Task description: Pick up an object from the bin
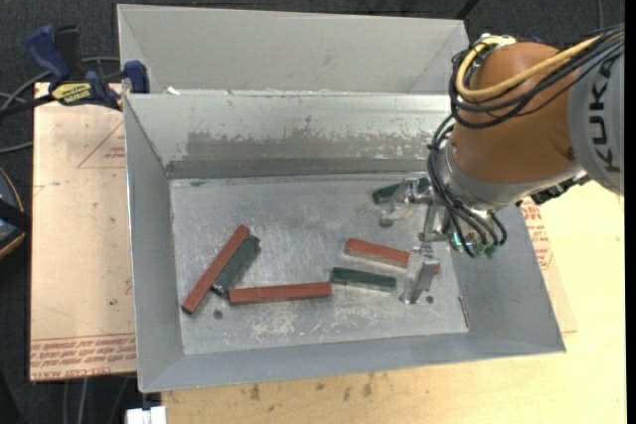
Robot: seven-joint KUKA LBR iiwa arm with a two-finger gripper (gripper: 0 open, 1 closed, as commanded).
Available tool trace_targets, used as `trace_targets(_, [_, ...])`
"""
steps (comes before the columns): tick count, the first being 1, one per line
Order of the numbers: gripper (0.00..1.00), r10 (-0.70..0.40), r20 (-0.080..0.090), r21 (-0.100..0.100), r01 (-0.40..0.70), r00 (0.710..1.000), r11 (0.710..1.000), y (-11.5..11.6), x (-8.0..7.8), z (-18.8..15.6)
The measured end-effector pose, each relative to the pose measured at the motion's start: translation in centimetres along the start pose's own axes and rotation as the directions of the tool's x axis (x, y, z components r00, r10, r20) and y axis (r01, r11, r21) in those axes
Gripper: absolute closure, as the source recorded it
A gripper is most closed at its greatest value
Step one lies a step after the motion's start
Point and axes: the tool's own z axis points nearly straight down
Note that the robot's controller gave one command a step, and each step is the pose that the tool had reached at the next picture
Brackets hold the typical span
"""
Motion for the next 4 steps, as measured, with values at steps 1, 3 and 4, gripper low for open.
trace_targets(1, [0.0, 0.0, 0.008, 0.0, 0.0, 1.0, 1.0, 0.0, -0.2, -0.4])
trace_targets(3, [1.0, 0.094, 0.029, -0.003, -0.094, 0.995, 0.996, -0.5, -4.1, 13.5])
trace_targets(4, [0.0, 0.092, 0.009, -0.004, -0.092, 0.996, 0.996, -0.4, -3.7, 13.6])
